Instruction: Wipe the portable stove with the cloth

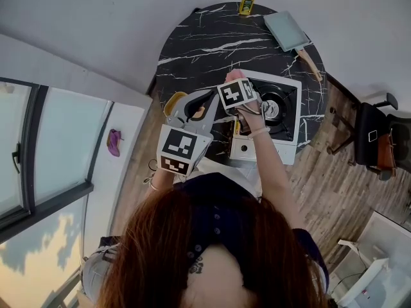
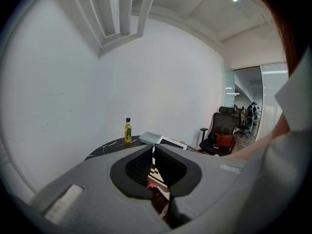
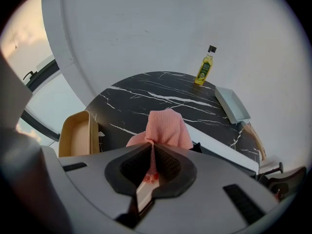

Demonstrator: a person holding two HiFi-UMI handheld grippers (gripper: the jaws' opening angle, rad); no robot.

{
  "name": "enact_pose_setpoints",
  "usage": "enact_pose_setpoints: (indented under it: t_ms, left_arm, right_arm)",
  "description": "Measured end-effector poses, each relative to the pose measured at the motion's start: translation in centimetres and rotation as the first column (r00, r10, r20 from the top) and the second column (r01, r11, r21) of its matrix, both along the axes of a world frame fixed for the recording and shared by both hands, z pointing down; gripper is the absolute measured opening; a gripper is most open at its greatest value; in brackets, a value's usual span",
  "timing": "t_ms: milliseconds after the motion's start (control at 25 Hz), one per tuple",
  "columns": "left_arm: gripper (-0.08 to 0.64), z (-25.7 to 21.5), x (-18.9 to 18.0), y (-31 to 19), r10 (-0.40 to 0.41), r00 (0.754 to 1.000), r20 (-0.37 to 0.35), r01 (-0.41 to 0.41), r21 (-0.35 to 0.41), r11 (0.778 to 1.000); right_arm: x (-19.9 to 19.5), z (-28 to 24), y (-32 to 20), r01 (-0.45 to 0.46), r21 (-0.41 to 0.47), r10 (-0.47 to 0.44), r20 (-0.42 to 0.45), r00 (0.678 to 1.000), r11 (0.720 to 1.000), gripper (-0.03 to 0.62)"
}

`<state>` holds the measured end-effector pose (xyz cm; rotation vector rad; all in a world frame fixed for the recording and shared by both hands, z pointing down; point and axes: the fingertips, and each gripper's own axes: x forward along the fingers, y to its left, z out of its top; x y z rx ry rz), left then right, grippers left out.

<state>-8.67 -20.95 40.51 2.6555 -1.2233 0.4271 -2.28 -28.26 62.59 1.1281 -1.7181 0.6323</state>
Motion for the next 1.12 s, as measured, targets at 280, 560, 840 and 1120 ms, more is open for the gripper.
enact_pose_setpoints:
  t_ms: [280, 560, 840, 1120]
  left_arm:
    - [0.023, 0.2, 0.2, -0.1, 0.001, 1.0, 0.008, -0.001, -0.012, 1.0]
    - [0.023, 0.3, 0.4, -0.2, 0.003, 1.0, 0.015, -0.003, -0.02, 1.0]
    - [0.023, 0.4, 0.6, -0.4, 0.011, 1.0, 0.022, -0.011, -0.03, 0.999]
    - [0.023, 0.5, 1.0, -0.7, 0.021, 0.999, 0.035, -0.019, -0.04, 0.999]
  right_arm:
    - [0.2, -0.2, -0.8, -0.006, -0.002, 0.006, 0.008, 1.0, 1.0, 0.021]
    - [0.3, -0.3, -1.5, -0.012, -0.004, 0.012, 0.025, 1.0, 1.0, 0.021]
    - [0.4, -0.3, -2.0, -0.016, -0.013, 0.017, 0.037, 0.999, 1.0, 0.021]
    - [0.5, -0.4, -2.6, -0.018, -0.014, 0.019, 0.044, 0.999, 1.0, 0.021]
